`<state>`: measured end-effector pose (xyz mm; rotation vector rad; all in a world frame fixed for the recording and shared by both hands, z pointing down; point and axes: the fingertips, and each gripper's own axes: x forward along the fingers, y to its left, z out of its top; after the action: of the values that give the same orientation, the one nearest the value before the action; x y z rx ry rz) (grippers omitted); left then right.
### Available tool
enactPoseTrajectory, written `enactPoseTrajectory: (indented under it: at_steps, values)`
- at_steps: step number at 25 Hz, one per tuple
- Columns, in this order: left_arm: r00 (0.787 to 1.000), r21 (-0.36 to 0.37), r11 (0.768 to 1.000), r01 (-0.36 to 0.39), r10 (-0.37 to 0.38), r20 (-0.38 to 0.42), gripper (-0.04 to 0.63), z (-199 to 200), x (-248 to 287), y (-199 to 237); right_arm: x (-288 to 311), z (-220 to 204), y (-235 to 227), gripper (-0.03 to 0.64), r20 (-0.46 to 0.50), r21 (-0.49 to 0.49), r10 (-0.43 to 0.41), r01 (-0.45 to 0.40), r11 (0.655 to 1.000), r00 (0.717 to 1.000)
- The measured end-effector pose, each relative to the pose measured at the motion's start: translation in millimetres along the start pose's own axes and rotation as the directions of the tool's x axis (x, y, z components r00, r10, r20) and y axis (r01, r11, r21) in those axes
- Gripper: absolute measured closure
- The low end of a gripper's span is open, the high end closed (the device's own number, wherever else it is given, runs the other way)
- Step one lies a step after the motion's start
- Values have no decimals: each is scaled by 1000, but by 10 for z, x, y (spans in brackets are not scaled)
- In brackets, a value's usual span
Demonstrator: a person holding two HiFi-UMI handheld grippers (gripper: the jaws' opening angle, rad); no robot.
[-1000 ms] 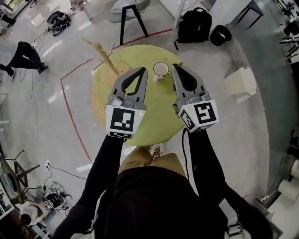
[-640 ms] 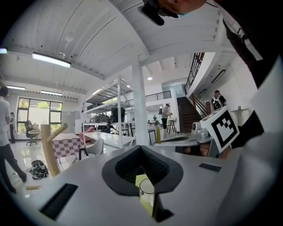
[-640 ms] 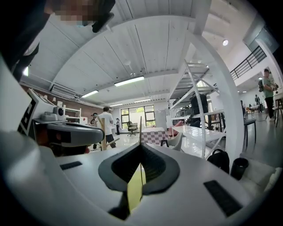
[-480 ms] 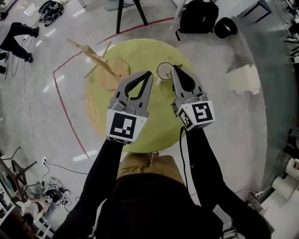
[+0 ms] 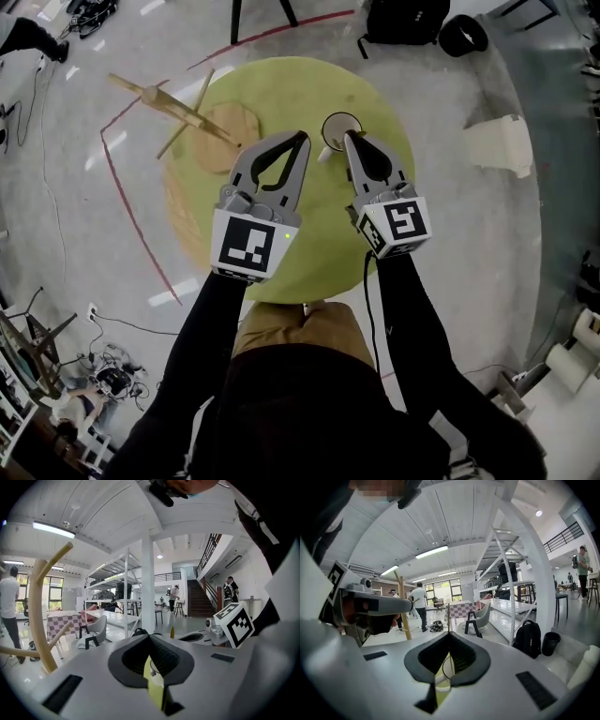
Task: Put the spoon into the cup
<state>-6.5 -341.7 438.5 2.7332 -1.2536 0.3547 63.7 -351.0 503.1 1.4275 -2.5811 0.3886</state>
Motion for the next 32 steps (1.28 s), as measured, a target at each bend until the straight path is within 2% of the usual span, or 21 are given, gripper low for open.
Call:
enactPoseTrajectory:
  at_steps: [12, 14, 16, 17, 26, 32]
  values:
    - [999, -19, 1000, 4, -5, -49, 580, -234, 35, 29, 5, -314, 29, 588, -82, 20, -1, 2, 1000, 997]
    - [999, -18, 1000, 5, -6, -49, 580, -230, 44, 11, -23, -318, 21, 584, -66, 17, 3, -2, 1000, 998]
    - [999, -14, 1000, 3, -4, -47, 580, -222, 54, 5, -31, -302, 31, 467, -54, 13, 14, -13, 1000, 998]
    - [999, -13, 1000, 2, -2, -47, 580, -217, 58, 1, -34, -291, 47, 452, -54, 8, 19, -18, 1000, 998]
    - [1000, 12, 1000, -4, 4, -17, 580, -29, 65, -84, -151, -17, 36, 440, -3, -19, -3, 2, 1000, 1000]
    - [999, 3, 999, -42, 42, 7, 580, 145, 6, -161, -351, 297, 22, 440, 66, -33, -19, 21, 999, 998]
